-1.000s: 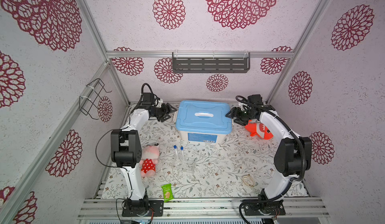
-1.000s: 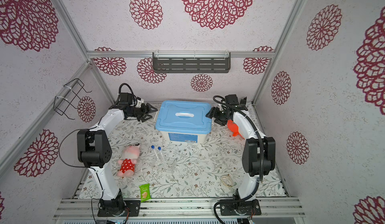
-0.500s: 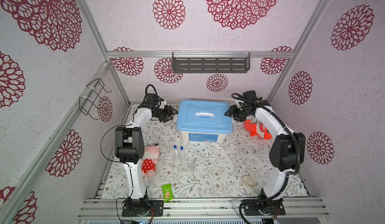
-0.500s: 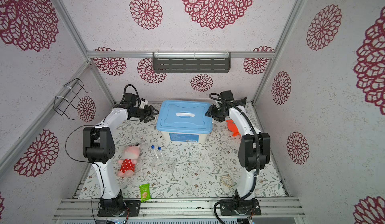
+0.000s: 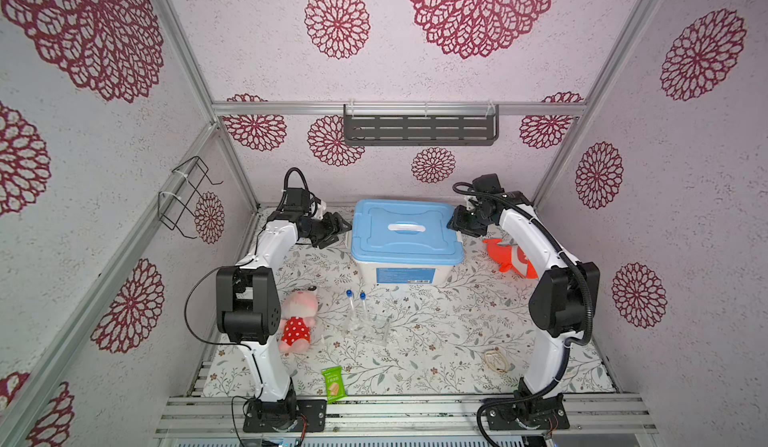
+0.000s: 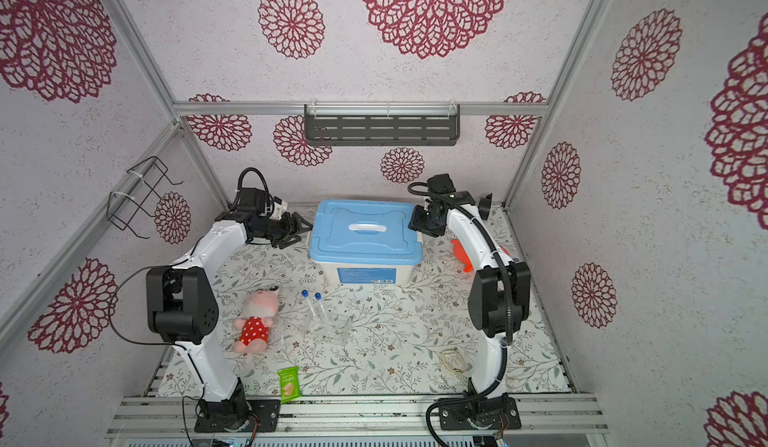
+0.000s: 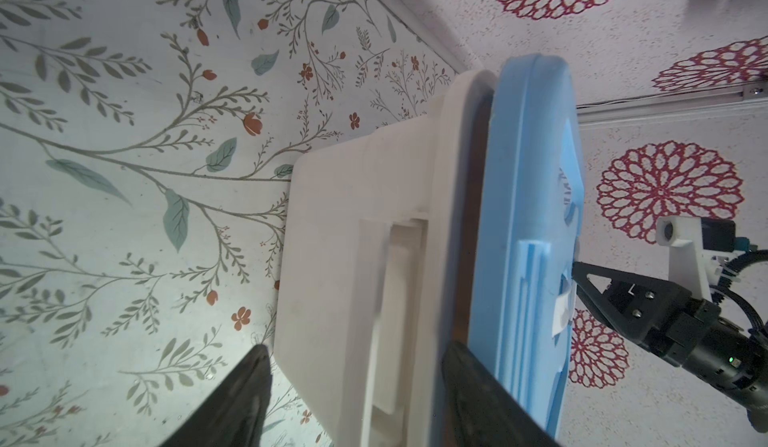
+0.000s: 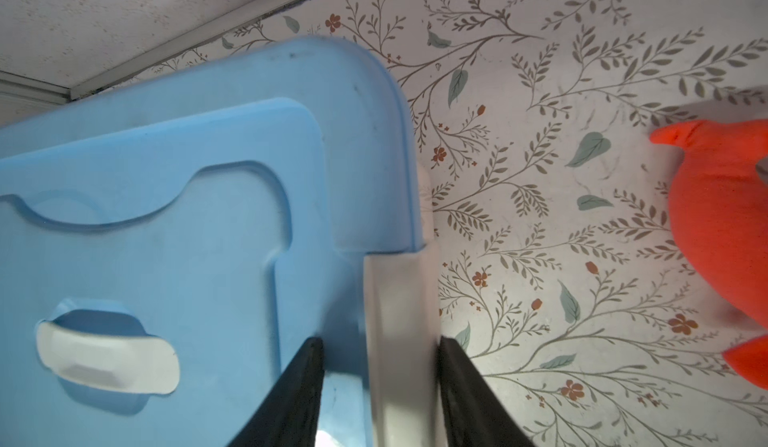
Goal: Organize the chemistry lab equipment
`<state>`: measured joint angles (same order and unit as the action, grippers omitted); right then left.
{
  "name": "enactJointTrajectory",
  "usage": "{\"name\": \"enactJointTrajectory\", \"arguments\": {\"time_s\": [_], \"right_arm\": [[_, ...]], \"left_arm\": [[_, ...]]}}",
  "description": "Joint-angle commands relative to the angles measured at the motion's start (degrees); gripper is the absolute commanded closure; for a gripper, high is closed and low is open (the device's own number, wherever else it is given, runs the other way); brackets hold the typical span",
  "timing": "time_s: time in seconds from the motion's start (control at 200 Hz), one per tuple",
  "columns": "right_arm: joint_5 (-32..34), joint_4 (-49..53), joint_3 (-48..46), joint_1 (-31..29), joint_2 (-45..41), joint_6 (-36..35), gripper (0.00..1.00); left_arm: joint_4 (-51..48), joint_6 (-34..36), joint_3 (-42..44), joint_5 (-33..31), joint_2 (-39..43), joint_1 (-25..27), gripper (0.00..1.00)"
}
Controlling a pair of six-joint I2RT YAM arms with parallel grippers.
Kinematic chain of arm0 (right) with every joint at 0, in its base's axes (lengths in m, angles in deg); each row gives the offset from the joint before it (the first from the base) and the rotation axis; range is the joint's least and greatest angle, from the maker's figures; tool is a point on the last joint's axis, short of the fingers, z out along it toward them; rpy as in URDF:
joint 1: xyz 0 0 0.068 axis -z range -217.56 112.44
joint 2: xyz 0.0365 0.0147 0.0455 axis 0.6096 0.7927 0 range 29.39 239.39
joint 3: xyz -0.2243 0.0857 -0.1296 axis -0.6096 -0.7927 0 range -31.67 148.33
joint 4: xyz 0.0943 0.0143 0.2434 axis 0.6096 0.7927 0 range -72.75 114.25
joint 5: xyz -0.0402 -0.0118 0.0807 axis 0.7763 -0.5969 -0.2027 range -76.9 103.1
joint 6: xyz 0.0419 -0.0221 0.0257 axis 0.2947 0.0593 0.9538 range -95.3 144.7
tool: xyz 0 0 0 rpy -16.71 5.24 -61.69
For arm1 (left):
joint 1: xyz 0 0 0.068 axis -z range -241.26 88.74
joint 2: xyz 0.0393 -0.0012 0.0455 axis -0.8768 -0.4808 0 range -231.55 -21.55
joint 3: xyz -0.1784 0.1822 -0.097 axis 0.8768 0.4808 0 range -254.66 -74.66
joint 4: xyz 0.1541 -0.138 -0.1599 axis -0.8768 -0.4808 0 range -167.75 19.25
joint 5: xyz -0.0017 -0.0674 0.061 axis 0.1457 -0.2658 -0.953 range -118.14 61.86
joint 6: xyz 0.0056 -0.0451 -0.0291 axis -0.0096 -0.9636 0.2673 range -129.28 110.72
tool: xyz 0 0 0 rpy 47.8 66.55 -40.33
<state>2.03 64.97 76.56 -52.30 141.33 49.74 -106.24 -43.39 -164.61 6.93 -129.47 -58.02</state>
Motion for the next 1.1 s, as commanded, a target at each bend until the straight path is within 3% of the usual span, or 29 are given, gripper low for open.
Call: {"name": "enactJointTrajectory", "arguments": {"time_s": [0.0,0.175,0.515,0.816,1.096], "right_arm": [[1.4,3.1,2.5,-2.5,1.8,-1.0,0.54],[2.3,4.3,3.9,-3.2,3.3,-1.2,0.55],[3.6,5.5,4.3,-3.3,3.9,-2.9,0.55],[2.0,5.1,4.8,-3.3,4.6,-2.7,0.56],[1.0,5.0,5.7,-3.3,5.3,-2.7,0.56]], "left_arm": [[2.0,-0.1,1.1,1.6,3.5,0.5,0.3],[8.8,-5.8,5.9,2.1,5.5,-1.7,0.29],[6.2,-3.3,3.1,2.8,4.3,-1.3,0.29],[4.9,-1.6,2.6,-0.6,1.6,1.1,0.23],[15.7,-7.0,7.1,6.0,-0.5,1.7,0.22]]}}
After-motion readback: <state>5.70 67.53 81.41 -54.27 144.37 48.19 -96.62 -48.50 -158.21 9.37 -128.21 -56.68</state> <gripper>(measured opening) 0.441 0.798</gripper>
